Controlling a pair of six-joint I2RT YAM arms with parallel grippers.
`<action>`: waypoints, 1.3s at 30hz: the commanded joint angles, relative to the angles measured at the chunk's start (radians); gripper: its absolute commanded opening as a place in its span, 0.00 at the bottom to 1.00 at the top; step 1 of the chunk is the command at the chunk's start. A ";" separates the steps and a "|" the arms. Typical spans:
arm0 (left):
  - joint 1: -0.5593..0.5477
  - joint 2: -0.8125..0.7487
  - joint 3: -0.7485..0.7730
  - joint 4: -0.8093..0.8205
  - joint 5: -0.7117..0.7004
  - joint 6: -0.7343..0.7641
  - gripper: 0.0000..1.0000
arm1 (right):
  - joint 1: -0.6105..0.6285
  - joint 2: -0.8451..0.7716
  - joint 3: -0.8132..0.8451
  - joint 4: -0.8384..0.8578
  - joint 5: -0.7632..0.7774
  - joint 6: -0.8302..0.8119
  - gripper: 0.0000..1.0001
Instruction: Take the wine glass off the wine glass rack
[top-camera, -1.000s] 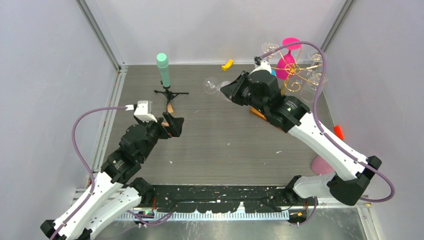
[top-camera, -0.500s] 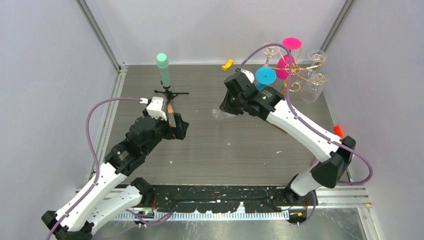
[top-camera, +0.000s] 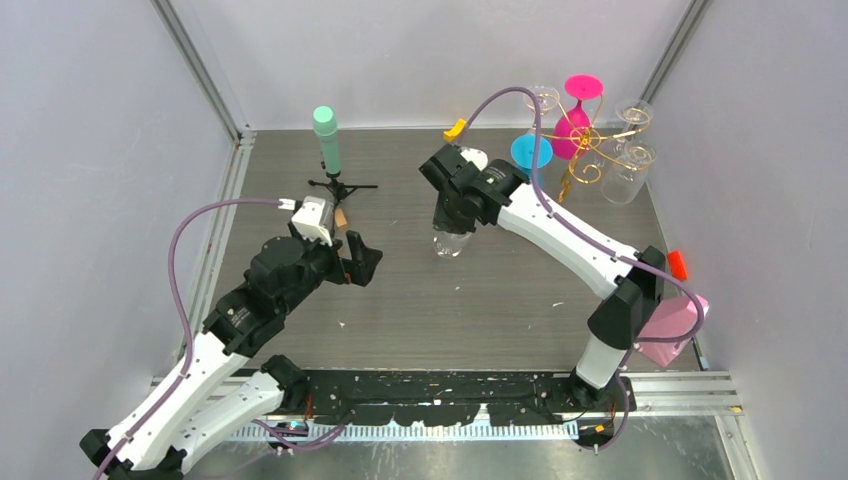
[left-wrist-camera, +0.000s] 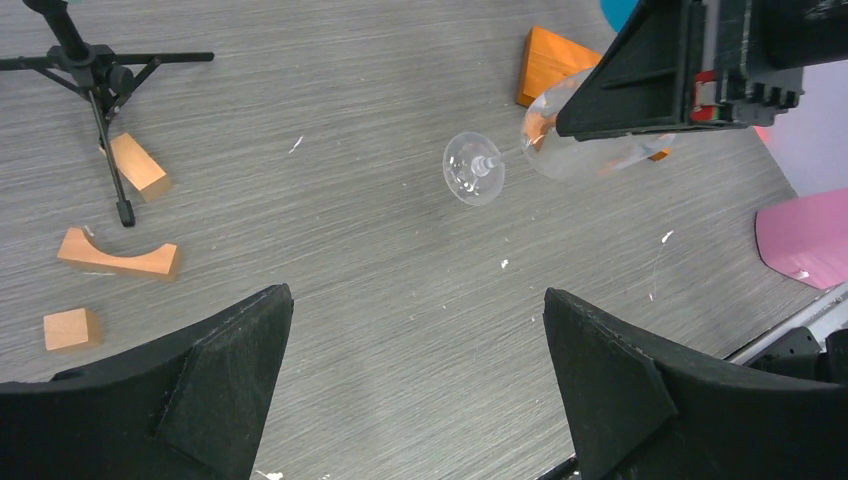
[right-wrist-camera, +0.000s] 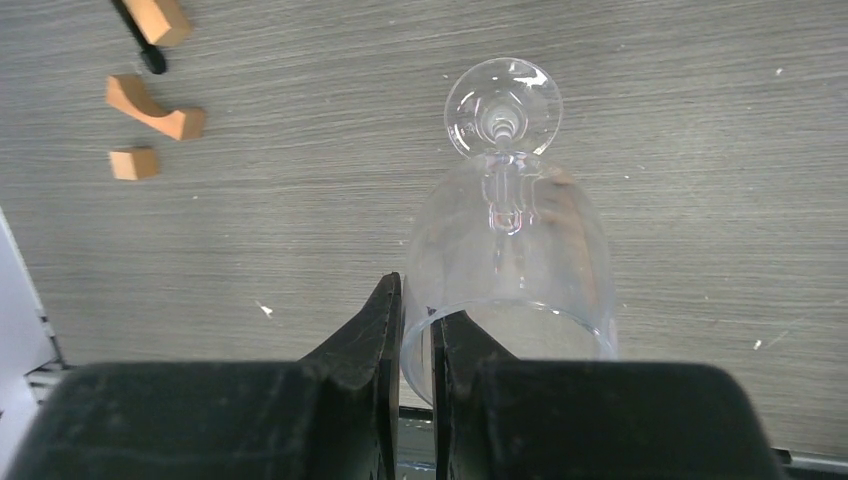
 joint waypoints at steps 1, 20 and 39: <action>-0.001 0.004 -0.001 0.033 0.025 -0.004 1.00 | 0.009 0.027 0.077 -0.074 0.068 0.007 0.00; 0.000 -0.085 -0.077 0.017 -0.127 -0.020 1.00 | 0.007 0.135 0.095 -0.092 0.088 -0.029 0.00; 0.000 -0.184 -0.163 0.062 -0.250 -0.038 1.00 | -0.027 0.227 0.165 -0.050 -0.002 -0.110 0.00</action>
